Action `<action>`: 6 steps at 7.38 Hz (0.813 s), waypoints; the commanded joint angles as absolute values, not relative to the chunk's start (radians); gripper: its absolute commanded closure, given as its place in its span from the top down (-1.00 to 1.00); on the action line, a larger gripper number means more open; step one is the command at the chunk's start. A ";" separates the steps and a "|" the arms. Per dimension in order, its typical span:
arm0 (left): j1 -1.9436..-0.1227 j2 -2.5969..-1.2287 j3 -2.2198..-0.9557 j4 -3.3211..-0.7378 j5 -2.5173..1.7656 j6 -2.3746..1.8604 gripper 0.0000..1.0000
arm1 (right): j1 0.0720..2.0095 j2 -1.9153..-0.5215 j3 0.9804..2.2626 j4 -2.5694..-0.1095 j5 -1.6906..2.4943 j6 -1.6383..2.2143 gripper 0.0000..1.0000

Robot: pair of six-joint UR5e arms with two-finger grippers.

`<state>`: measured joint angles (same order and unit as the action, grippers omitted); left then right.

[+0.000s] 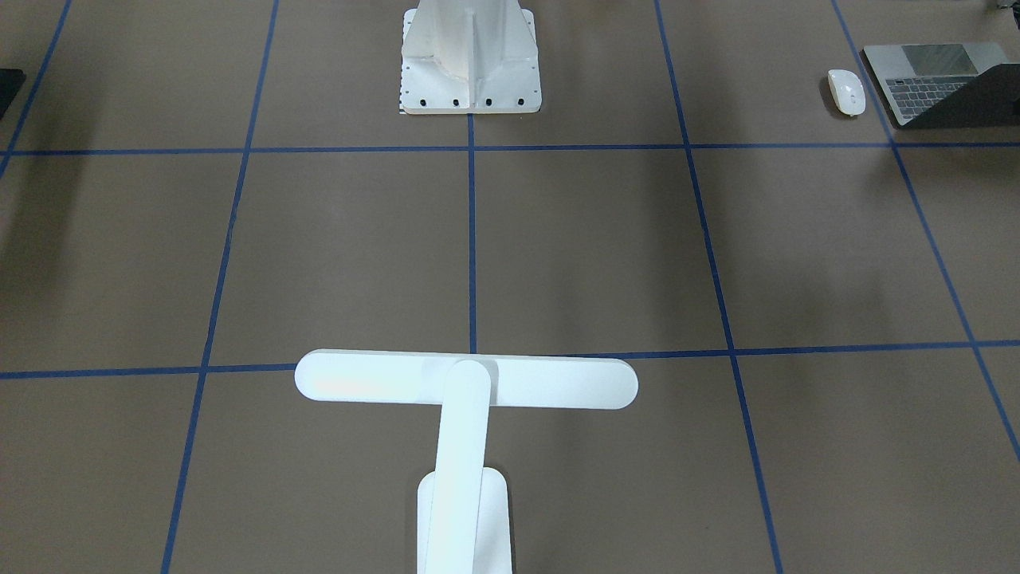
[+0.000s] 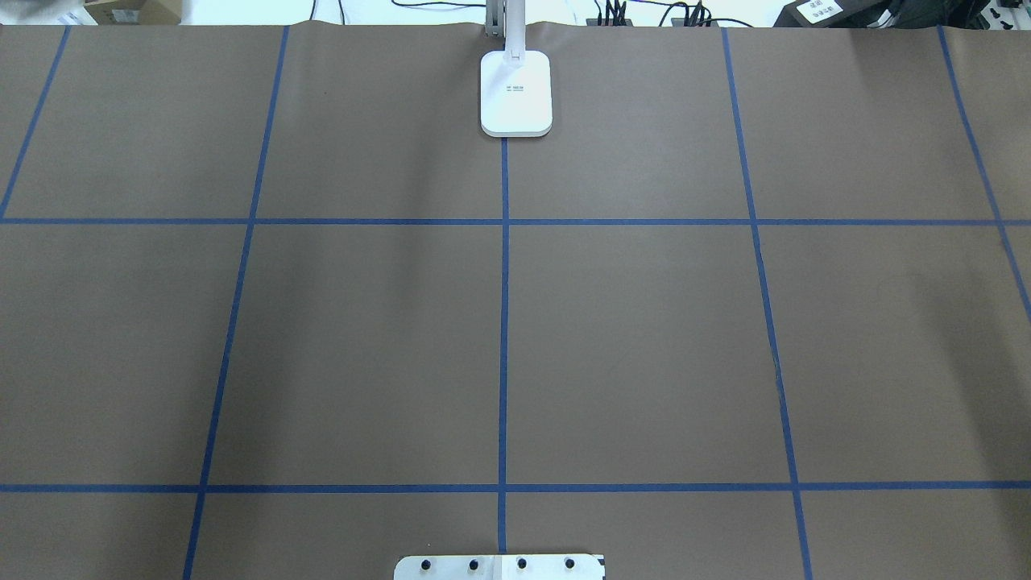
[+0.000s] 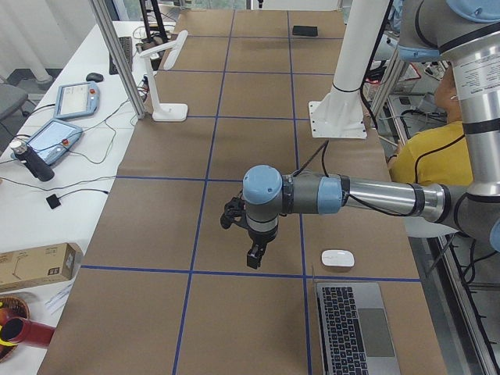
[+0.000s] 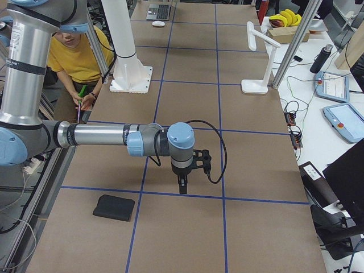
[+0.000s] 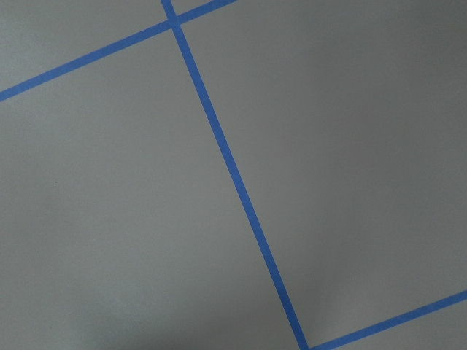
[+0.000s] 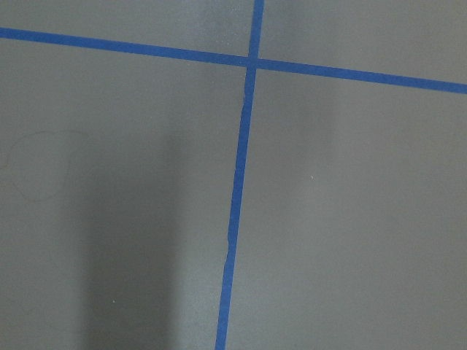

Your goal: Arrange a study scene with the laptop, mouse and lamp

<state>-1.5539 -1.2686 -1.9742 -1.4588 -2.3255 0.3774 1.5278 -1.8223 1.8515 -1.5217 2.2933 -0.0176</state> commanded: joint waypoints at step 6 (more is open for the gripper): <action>-1.613 -1.305 -1.967 -1.454 -2.313 0.371 0.99 | 1.528 -1.822 1.852 -1.522 2.293 -0.018 1.00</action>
